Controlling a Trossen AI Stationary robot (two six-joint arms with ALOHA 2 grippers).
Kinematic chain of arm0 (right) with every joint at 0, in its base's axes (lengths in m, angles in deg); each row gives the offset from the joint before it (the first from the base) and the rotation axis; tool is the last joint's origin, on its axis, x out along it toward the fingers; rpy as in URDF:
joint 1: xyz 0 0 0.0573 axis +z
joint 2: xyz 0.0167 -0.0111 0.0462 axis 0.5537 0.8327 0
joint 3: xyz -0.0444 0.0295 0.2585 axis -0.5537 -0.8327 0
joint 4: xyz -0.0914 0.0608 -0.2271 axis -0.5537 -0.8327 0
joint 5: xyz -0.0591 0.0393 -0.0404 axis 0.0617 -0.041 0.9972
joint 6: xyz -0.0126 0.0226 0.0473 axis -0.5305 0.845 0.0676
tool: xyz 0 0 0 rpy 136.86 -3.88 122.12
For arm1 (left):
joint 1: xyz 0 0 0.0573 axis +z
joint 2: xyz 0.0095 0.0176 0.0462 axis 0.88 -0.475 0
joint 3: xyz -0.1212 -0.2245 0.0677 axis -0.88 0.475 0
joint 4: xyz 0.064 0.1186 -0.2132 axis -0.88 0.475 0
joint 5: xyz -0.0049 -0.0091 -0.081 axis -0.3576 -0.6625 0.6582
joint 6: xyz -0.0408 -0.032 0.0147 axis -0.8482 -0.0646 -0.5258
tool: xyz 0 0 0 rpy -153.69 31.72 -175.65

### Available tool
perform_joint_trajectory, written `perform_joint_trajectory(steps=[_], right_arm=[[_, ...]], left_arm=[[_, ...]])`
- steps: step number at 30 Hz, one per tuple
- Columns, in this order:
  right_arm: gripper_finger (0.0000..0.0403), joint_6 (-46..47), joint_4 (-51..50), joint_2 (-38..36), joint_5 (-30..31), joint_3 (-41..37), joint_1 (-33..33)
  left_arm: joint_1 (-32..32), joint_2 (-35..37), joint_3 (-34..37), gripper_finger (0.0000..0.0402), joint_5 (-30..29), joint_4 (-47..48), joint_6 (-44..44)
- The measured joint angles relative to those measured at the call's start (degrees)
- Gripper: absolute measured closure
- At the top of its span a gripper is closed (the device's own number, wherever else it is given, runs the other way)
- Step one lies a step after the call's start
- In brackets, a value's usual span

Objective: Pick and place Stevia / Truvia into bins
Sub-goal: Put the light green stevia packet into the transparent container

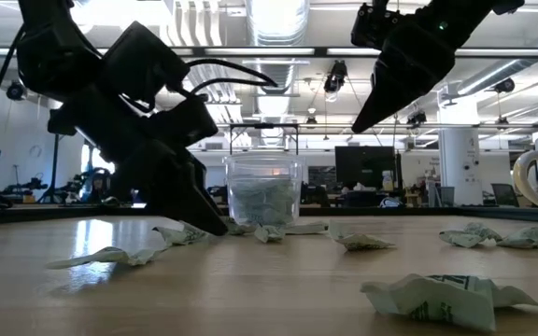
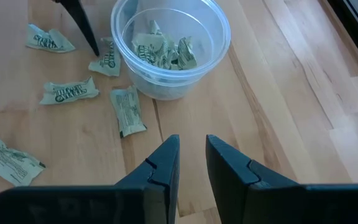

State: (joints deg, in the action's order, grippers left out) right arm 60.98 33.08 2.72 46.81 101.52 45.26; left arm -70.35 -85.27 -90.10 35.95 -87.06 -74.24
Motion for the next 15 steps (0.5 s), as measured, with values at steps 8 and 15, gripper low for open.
perform_joint_trajectory(steps=[8,15], right_arm=[[0.0335,0.0,0.0,0.0,0.0,-0.1,0.0],[0.0335,0.0,0.0,0.0,0.0,-0.2,0.0]], left_arm=[[0.1,1.3,0.3,0.0269,1.4,0.9,0.6],[0.0,1.4,0.5,0.0372,2.0,0.8,1.5]])
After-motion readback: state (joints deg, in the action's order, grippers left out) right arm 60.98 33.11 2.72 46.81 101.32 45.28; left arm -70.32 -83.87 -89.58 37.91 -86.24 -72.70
